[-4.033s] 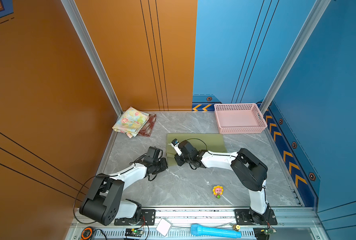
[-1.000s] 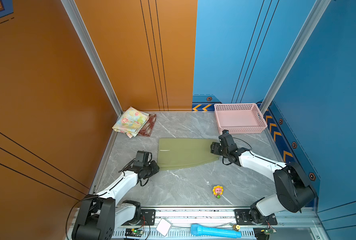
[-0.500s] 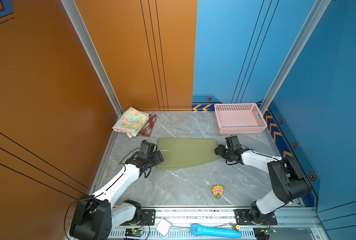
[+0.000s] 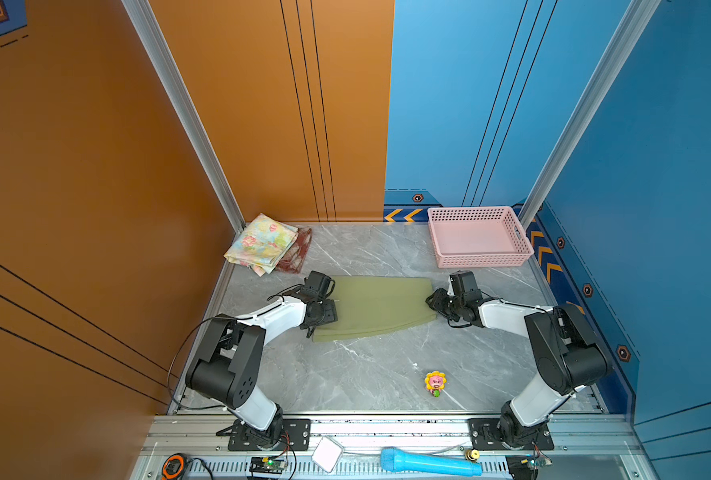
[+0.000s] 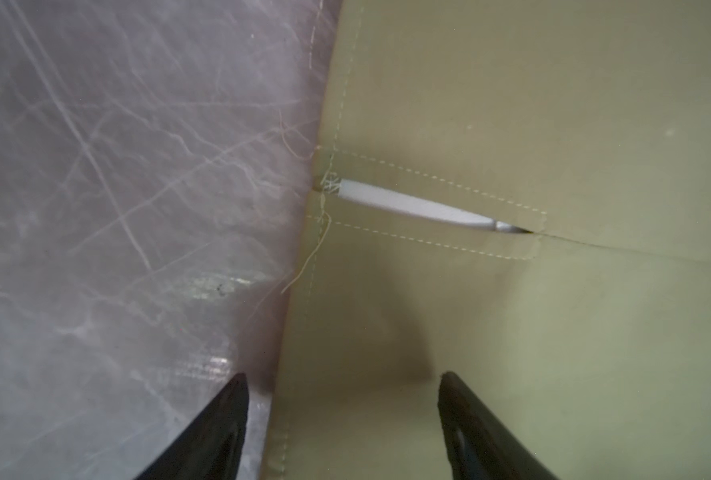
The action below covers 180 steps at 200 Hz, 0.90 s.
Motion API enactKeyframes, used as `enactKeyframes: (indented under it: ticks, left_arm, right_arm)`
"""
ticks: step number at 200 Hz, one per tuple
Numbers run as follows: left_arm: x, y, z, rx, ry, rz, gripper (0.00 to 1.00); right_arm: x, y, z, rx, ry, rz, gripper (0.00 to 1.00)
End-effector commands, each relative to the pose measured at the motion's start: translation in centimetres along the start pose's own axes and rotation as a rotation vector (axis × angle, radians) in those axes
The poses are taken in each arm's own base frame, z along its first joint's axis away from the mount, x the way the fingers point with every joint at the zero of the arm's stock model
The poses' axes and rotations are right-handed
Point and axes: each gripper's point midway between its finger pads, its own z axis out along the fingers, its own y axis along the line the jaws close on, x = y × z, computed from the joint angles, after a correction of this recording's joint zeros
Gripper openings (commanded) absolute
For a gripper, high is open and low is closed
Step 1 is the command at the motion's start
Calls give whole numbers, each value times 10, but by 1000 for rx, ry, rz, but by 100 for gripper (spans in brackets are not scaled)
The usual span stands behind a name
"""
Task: Fold and stack the skirts
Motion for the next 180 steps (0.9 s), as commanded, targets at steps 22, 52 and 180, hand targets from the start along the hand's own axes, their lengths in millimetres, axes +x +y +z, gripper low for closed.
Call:
enactKeyframes:
  ticks: [22,52,180]
  left_arm:
    - [5,4,13,-24,33,24,55]
    - [13,7,21,-19,56,17,35]
    - [37,13,39,26,107,-17,4]
  right_arm:
    - [33,-29,9,80,115,3,13]
    - [17,-12,1,49,76,-53,0]
    - [-16,66,-68,70,-78,-363,0]
